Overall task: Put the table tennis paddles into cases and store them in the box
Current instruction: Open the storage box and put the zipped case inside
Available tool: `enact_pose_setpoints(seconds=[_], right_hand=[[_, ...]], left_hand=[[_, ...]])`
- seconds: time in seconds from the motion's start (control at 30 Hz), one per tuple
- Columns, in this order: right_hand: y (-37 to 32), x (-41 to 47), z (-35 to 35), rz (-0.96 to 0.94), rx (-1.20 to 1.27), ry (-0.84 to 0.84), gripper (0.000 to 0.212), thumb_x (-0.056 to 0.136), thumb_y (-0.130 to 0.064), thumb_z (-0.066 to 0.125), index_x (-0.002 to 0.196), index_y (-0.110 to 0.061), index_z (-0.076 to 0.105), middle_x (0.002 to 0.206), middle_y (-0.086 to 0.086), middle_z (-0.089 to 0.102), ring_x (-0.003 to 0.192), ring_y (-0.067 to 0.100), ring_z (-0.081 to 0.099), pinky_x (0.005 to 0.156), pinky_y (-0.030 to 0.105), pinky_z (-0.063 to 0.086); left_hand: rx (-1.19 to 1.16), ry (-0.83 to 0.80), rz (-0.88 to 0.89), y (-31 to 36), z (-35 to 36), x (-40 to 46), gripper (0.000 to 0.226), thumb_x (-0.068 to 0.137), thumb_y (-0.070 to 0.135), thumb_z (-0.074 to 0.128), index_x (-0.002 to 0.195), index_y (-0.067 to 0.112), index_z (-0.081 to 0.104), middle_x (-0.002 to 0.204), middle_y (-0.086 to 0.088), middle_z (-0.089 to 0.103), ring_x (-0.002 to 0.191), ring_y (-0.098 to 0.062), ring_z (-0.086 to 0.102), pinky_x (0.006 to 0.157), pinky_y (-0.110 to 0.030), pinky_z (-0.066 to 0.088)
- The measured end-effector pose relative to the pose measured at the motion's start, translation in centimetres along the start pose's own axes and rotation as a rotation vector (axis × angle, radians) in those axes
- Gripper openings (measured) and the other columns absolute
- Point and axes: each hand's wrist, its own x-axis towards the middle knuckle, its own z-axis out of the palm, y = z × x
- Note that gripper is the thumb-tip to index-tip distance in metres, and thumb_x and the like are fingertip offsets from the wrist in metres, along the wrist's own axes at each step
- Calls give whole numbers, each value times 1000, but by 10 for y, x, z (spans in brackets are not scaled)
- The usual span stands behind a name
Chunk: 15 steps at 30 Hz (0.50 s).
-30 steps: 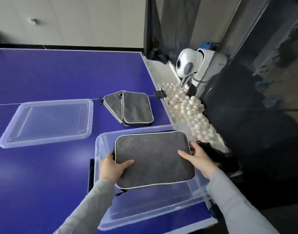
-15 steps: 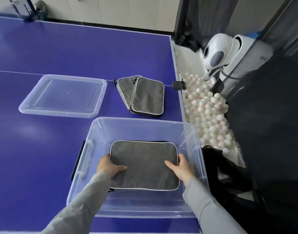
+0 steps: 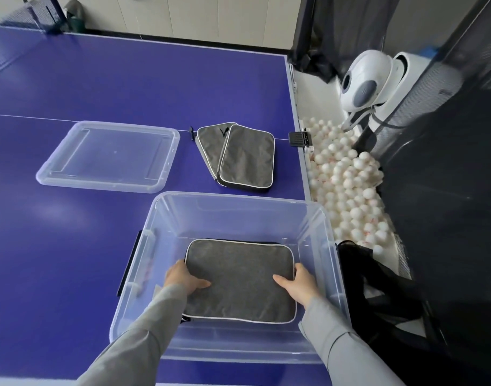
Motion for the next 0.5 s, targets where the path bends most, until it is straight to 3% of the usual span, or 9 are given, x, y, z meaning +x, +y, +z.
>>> enact_pose_setpoints(seconds=[0.27, 0.5], right_hand=[[-8, -7, -3, -18, -87, -21, 54, 82, -32, 72, 122, -4, 50, 127, 13, 58, 120, 28, 53, 96, 29, 42], [-31, -25, -11, -189, -171, 58, 65, 89, -29, 64, 141, -6, 33, 141, 15, 40, 133, 27, 38, 106, 29, 29]], left_hand=[[26, -52, 26, 3, -2, -6, 83, 68, 23, 84, 134, 5, 38, 132, -15, 50, 125, -30, 46, 101, -40, 41], [286, 32, 280, 13, -12, -32, 87, 84, 38, 67, 149, 14, 15, 149, -9, 27, 136, -28, 32, 109, -38, 32]])
